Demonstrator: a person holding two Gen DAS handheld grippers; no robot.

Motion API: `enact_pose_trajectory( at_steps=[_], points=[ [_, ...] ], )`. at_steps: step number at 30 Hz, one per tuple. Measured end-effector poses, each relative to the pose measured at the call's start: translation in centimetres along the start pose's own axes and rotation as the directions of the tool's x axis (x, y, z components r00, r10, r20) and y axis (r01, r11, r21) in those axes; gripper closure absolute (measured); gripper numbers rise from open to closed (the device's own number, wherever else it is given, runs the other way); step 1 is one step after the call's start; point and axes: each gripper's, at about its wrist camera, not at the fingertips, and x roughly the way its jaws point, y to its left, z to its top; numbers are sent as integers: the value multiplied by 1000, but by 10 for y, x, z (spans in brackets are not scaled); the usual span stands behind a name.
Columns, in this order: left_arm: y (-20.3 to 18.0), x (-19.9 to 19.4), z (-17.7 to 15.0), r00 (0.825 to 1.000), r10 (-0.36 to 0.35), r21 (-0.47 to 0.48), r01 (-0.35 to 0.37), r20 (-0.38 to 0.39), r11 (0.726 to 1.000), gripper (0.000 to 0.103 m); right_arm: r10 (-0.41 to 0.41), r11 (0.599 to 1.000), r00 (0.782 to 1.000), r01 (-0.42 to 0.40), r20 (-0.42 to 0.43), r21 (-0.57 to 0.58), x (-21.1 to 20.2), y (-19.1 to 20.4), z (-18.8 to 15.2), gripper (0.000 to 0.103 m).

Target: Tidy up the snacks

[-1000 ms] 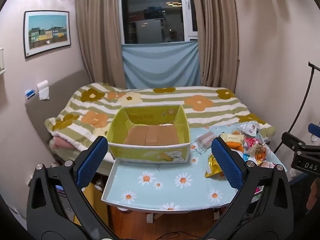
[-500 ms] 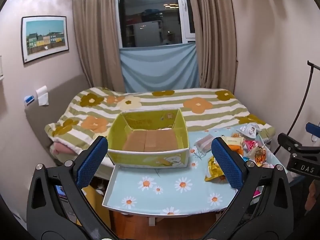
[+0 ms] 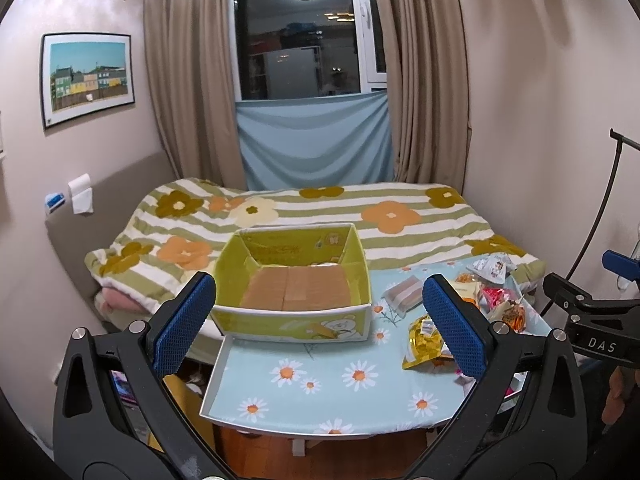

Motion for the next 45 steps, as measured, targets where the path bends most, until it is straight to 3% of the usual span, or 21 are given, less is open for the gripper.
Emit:
enact_pose_trajectory(
  at_steps=[33,45],
  points=[
    [0,12,0,1000,7,17,-7,-30,1000,0,5,1000,1000,-4,-10,11,4,1,2,0],
    [1,12,-2,998,-34,-12,34,-44,999,0,-3,1000,1000,3,-13,8,-1,0,-2,0]
  ],
)
